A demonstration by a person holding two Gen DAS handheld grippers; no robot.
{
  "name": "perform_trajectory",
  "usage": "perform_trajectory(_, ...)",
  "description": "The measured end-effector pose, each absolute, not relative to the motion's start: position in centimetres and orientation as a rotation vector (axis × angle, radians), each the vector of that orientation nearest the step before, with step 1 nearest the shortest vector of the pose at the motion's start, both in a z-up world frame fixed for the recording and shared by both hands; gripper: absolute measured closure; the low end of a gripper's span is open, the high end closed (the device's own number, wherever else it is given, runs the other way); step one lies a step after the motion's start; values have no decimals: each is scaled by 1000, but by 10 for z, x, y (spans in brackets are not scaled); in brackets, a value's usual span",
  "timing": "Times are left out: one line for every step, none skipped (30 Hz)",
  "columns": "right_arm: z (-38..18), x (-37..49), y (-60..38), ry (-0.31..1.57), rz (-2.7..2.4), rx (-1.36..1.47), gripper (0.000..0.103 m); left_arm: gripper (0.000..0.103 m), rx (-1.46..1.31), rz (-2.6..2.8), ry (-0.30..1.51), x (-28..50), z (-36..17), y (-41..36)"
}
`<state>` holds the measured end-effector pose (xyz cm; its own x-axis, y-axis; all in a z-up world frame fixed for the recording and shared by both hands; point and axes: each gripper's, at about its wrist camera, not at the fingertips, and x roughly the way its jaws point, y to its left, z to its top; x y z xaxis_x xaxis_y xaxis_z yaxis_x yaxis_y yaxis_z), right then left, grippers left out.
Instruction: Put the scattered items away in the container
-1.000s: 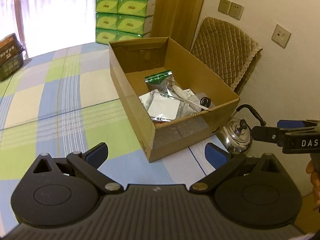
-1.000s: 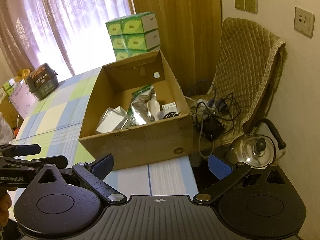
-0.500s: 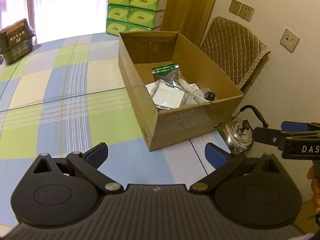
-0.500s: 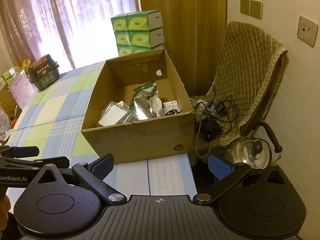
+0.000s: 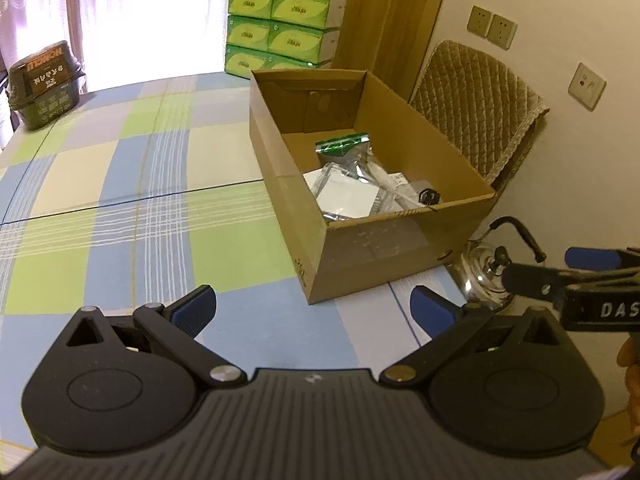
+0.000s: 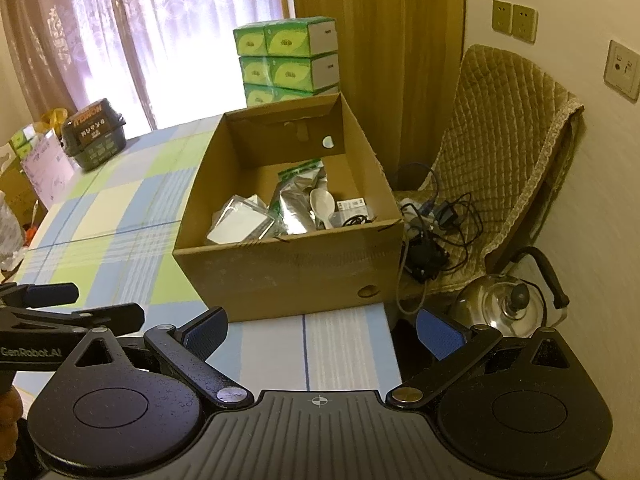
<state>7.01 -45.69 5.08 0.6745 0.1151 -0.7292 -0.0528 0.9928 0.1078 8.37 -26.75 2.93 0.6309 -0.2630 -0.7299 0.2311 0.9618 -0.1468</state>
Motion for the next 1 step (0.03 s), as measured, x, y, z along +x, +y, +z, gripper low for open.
perform_trajectory(50, 70, -457, 827, 93, 81, 0, 1, -41, -284, 840, 83, 29, -268)
